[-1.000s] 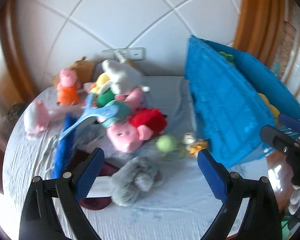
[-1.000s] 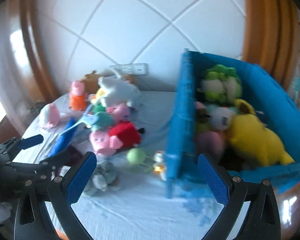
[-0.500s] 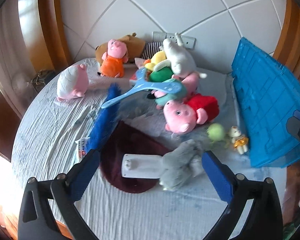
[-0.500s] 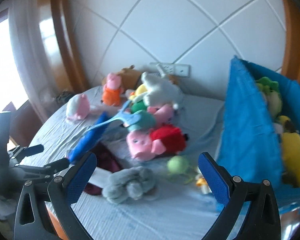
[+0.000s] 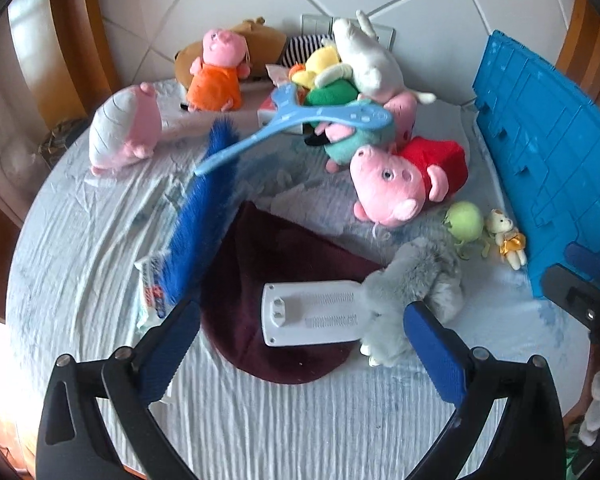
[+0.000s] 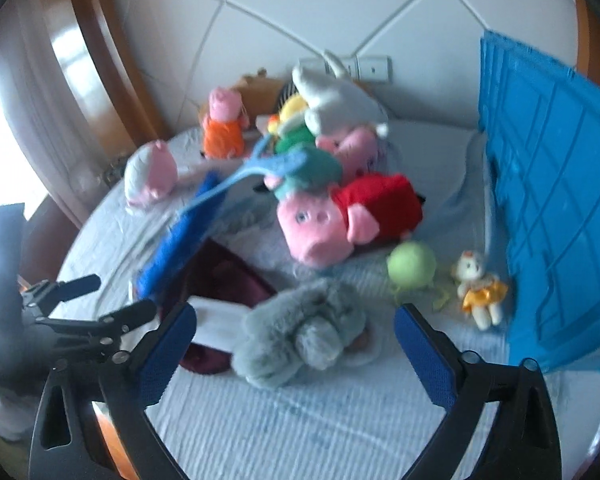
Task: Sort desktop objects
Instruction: 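Reach both tools down to the grey fluffy plush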
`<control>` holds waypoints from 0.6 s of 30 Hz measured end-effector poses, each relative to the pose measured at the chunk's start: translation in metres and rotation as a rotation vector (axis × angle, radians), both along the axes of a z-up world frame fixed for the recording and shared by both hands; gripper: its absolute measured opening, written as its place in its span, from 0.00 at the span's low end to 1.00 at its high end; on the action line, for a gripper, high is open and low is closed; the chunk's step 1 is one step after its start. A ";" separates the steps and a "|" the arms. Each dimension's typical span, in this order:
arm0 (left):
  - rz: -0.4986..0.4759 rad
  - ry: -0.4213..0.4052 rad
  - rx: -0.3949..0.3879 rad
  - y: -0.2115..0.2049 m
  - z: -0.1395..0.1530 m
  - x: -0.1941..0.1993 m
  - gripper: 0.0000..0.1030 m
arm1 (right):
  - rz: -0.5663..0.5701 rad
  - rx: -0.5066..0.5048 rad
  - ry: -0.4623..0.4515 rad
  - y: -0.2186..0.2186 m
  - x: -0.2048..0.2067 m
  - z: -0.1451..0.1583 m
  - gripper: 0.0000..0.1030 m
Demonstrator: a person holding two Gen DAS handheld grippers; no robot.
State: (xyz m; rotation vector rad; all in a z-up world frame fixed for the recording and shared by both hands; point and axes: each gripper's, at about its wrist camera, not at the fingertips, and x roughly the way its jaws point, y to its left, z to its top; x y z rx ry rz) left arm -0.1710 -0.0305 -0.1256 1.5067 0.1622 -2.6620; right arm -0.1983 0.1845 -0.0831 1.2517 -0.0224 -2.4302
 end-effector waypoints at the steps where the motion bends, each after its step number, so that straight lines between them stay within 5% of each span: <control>1: 0.008 -0.002 -0.003 0.004 -0.004 0.000 1.00 | 0.007 0.000 -0.011 0.003 -0.003 -0.005 0.81; 3: 0.042 -0.004 0.006 0.016 -0.016 0.001 1.00 | 0.028 0.001 -0.032 0.009 -0.011 -0.016 0.63; 13: 0.230 -0.060 0.028 0.085 -0.085 0.005 0.99 | 0.211 0.025 -0.131 0.037 -0.052 -0.075 0.64; 18: 0.246 -0.104 0.014 0.109 -0.109 -0.006 0.88 | 0.273 0.020 -0.175 0.043 -0.069 -0.099 0.69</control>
